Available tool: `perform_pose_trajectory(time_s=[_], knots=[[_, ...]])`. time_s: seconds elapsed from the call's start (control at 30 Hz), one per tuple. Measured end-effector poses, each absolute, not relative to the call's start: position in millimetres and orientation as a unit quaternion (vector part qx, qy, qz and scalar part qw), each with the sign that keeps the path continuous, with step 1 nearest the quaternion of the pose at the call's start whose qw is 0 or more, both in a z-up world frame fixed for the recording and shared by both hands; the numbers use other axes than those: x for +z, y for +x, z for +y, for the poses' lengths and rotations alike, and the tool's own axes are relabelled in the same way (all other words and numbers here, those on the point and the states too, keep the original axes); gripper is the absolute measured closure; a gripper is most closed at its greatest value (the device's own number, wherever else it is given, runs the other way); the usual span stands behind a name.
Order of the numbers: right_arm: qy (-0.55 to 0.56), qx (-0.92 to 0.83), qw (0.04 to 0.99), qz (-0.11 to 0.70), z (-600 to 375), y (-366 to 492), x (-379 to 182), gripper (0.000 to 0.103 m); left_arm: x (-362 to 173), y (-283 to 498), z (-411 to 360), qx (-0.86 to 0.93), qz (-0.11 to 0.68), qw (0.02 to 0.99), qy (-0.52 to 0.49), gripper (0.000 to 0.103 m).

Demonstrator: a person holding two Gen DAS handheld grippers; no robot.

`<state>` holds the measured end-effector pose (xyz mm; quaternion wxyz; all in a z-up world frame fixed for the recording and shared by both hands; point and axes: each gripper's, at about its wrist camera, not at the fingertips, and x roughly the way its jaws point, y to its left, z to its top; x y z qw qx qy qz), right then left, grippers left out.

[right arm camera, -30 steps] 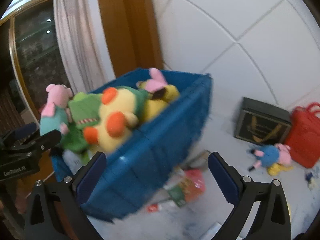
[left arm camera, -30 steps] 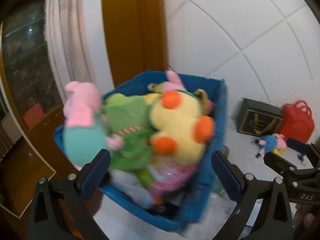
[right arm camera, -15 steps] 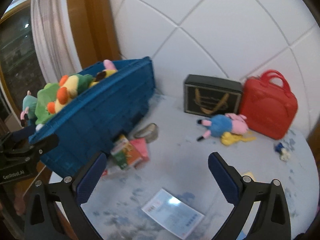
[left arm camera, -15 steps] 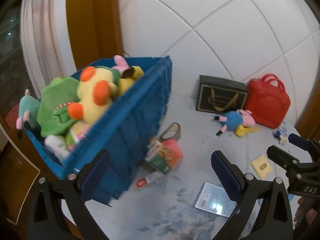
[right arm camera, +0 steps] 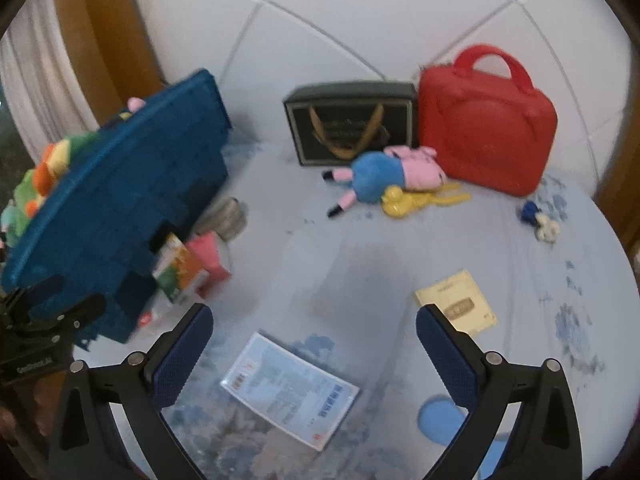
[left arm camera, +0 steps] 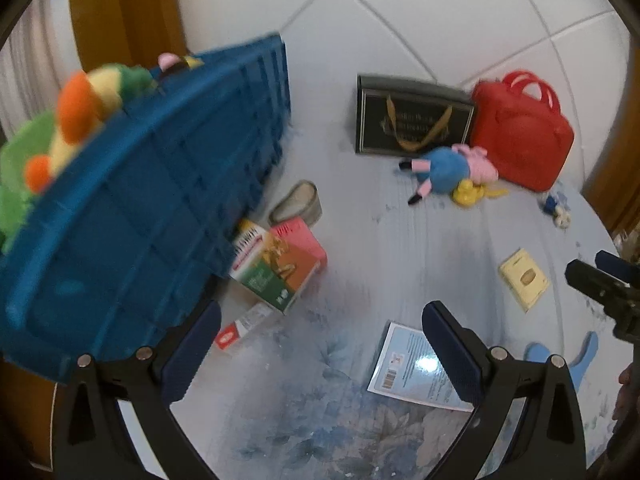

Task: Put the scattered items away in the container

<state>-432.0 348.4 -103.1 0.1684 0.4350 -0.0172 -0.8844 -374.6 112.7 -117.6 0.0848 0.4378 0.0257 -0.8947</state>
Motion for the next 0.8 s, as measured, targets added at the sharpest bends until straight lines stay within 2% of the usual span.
perform_pose_trajectory(time_s=[0.23,0.5,0.57,0.67,0.73,0.8], knots=[[0.478,-0.867,0.144,-0.021,338,-454,-144,0.0,-157,-375,95,-0.883,0.053,0.106,0.454,0.001],[0.504,-0.837,0.211,-0.009,300,-485,-178,0.0,-199,-372,76,-0.87,0.087,0.133,0.466,0.001],[0.507,-0.829,0.238,0.004,285,-494,-185,0.003,-210,-371,71,-0.867,0.096,0.14,0.469,0.008],[0.511,-0.813,0.277,0.027,264,-505,-194,0.019,-230,-371,65,-0.856,0.11,0.157,0.479,0.021],[0.516,-0.802,0.299,0.041,252,-512,-202,0.034,-245,-373,59,-0.851,0.116,0.174,0.481,0.037],[0.519,-0.791,0.32,0.055,238,-520,-212,0.046,-257,-376,51,-0.845,0.123,0.187,0.486,0.044]])
